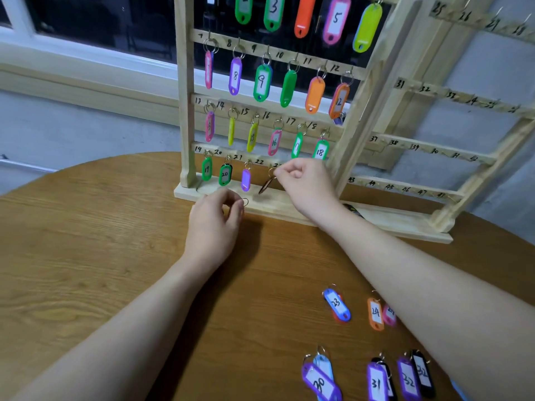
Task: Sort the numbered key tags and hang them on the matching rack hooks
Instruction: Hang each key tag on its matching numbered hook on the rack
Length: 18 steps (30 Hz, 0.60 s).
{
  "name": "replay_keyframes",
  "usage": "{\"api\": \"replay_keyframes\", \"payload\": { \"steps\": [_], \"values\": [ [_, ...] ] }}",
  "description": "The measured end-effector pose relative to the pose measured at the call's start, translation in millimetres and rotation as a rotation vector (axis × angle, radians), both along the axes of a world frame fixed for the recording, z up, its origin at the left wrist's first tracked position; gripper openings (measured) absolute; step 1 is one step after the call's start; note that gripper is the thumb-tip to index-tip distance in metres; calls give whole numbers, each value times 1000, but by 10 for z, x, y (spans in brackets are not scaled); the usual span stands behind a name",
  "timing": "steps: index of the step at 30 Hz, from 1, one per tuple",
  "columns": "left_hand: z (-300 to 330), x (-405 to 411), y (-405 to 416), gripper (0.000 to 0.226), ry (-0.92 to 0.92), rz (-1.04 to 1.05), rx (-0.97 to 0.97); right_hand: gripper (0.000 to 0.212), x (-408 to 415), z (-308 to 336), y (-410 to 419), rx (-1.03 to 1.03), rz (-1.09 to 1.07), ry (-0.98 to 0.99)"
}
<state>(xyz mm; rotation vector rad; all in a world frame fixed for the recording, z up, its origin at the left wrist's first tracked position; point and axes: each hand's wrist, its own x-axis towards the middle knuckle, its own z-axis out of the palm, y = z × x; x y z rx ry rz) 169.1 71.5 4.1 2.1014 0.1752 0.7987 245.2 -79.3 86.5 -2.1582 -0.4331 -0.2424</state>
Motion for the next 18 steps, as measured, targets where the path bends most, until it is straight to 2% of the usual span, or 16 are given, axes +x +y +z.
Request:
{"api": "replay_keyframes", "payload": {
  "steps": [4, 11, 18],
  "values": [
    [-49, 33, 25, 14, -20, 17, -31, 26, 129, -24, 155, -67, -89, -31],
    [-42, 57, 13, 21, -36, -11, -36, 25, 176, -45, 209, -114, -132, -72],
    [-72, 55, 22, 15, -38, -10, -16, 26, 159, -25, 212, -92, -152, -125]
  ]
}}
